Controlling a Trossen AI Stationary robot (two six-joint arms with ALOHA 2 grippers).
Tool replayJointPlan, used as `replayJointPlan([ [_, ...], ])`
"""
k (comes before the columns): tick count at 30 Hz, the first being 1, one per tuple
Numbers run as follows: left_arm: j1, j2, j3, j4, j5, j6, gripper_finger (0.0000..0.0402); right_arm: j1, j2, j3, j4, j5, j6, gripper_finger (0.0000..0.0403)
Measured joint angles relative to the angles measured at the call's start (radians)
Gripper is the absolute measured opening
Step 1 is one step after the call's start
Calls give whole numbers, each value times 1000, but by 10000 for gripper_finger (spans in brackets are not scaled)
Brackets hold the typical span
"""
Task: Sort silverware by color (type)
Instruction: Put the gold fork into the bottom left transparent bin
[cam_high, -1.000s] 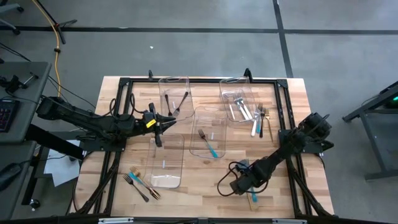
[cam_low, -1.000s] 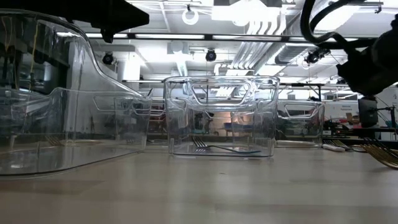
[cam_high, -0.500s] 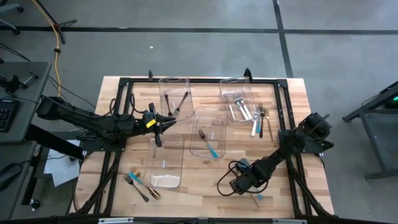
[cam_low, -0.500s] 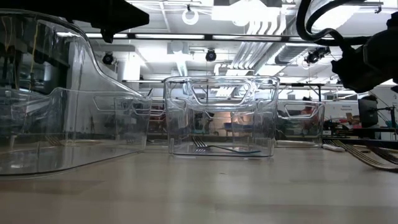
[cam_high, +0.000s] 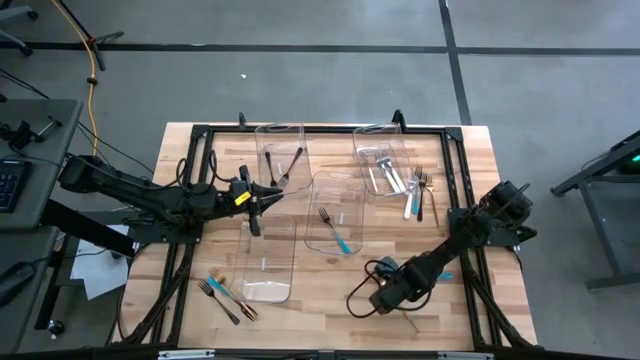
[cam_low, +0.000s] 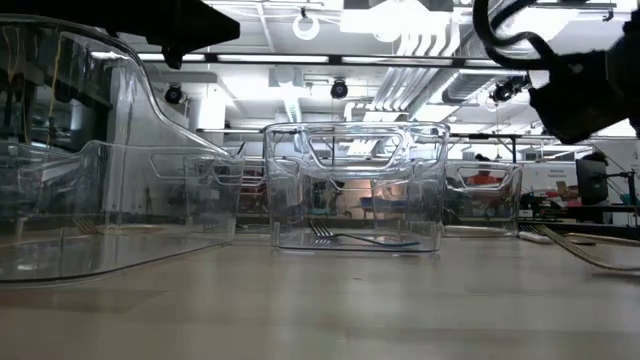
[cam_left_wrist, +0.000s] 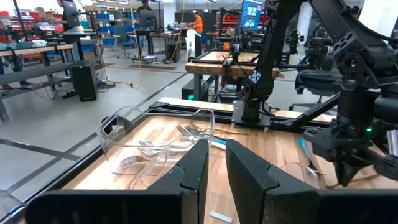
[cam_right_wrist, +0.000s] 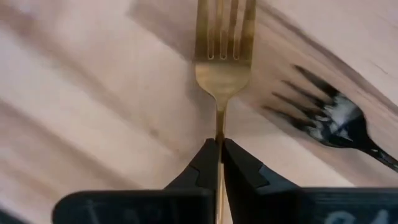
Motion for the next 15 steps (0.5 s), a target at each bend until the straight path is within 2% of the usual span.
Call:
replayJointPlan([
  [11, 0, 0, 0, 5, 0, -1, 48, -40, -103, 74, 49, 11, -282, 2],
  [15, -1, 0, 0, 4, 1, -7, 48, -40, -167, 73, 93, 66, -348, 1],
])
